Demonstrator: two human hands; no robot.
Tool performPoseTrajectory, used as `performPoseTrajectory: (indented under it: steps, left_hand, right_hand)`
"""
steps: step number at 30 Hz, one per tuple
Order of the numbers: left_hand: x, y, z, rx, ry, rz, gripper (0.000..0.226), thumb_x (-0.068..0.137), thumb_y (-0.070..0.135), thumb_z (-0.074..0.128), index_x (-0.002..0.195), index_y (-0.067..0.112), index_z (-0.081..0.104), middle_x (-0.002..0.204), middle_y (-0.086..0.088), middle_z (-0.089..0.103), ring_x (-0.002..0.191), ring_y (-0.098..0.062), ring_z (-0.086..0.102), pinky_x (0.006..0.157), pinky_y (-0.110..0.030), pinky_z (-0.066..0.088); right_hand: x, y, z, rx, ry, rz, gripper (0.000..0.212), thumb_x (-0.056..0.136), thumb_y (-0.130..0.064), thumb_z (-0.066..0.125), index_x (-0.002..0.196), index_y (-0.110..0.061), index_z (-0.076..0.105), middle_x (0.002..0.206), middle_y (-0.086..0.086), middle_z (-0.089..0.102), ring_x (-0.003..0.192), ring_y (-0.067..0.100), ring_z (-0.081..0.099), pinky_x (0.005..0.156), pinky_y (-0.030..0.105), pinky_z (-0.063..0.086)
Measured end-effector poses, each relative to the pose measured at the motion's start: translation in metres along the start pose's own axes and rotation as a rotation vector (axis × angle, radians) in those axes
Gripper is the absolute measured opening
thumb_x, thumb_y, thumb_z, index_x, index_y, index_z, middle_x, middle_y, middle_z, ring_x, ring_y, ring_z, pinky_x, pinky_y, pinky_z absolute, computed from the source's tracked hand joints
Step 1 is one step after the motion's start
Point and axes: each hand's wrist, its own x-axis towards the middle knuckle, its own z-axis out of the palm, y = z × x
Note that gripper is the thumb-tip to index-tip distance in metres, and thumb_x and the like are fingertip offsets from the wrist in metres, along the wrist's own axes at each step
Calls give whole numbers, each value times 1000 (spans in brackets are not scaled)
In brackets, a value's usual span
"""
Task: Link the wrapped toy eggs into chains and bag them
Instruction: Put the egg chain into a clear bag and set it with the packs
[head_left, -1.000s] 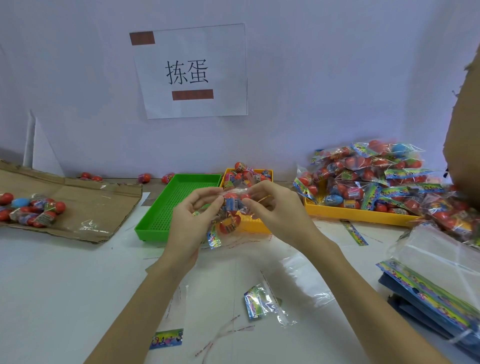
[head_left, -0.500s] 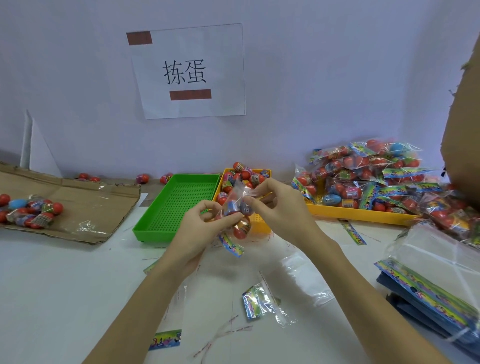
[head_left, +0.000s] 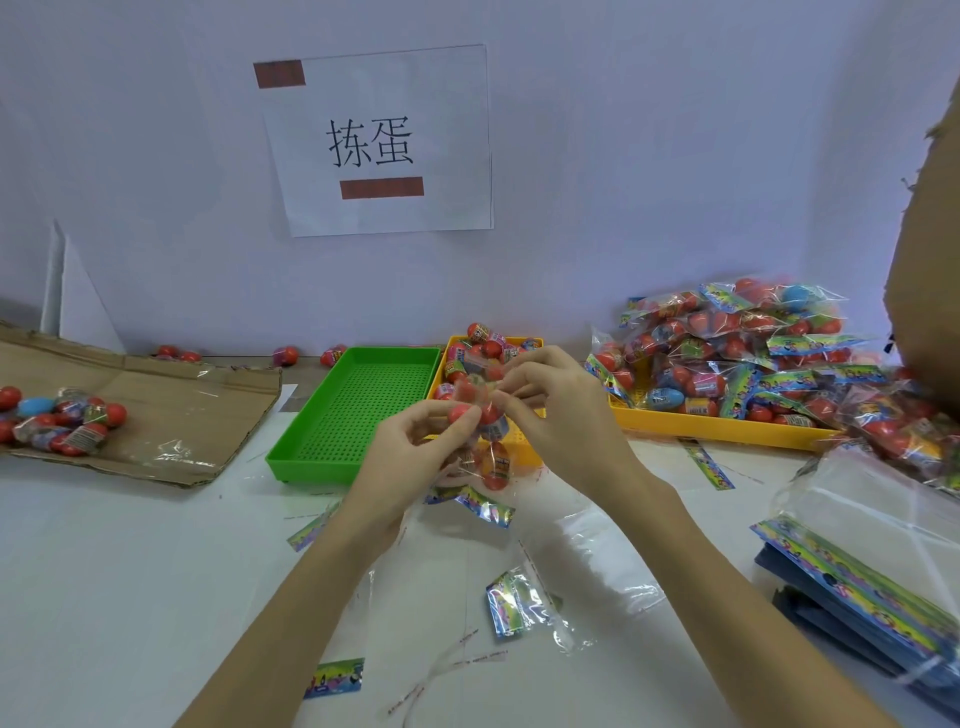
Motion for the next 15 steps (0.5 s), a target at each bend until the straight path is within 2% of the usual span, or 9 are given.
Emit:
performPoseTrajectory:
  steps: [2, 4, 6, 8, 11, 15]
  left_hand:
    - [0, 0, 0, -30, 19, -5, 19, 86, 27, 82, 99, 14, 80, 92, -12, 77, 82, -14, 75, 64, -27, 61]
    - [2, 1, -1, -72, 35, -31, 31, 83, 28, 83, 105, 8, 75, 103, -16, 78, 94, -24, 76, 76, -39, 65]
    - [2, 4, -2, -133, 29, -70, 40, 80, 28, 82, 110, 5, 70, 110, -20, 77, 102, -31, 75, 86, -48, 64]
    - [2, 7, -2, -181, 11, -96, 40, 81, 26, 80, 113, 4, 68, 113, -22, 76, 101, -32, 75, 85, -47, 64]
    - [1, 8, -1, -213, -16, -101, 33, 86, 20, 78, 115, 6, 68, 108, -22, 76, 91, -26, 75, 74, -41, 65]
    - [1, 9, 0, -254, -11, -92, 27, 92, 20, 74, 115, 7, 69, 107, -10, 78, 85, -17, 73, 61, -30, 60]
  right_hand:
    - [-1, -3, 2, 53, 35, -25, 17, 93, -17, 75, 109, -10, 73, 118, 6, 59, 84, 6, 67, 79, 11, 55]
    - [-1, -6, 4, 121, 97, 28, 41, 90, -23, 79, 127, -16, 62, 122, 2, 53, 89, 6, 68, 79, 17, 58]
    - [0, -7, 5, 174, 126, 173, 60, 86, -35, 81, 137, -22, 51, 121, -5, 54, 92, 5, 67, 78, 18, 58]
    - [2, -5, 2, 298, 35, 340, 53, 86, -44, 79, 130, -25, 58, 110, -10, 67, 94, 7, 69, 77, 20, 59]
    - [1, 2, 1, 463, -126, 425, 20, 91, -37, 76, 106, -24, 77, 92, -10, 77, 91, 9, 71, 70, 22, 61]
    - [0, 7, 3, 447, -77, 419, 14, 96, -28, 71, 99, -17, 80, 85, -2, 77, 85, 14, 72, 67, 23, 61]
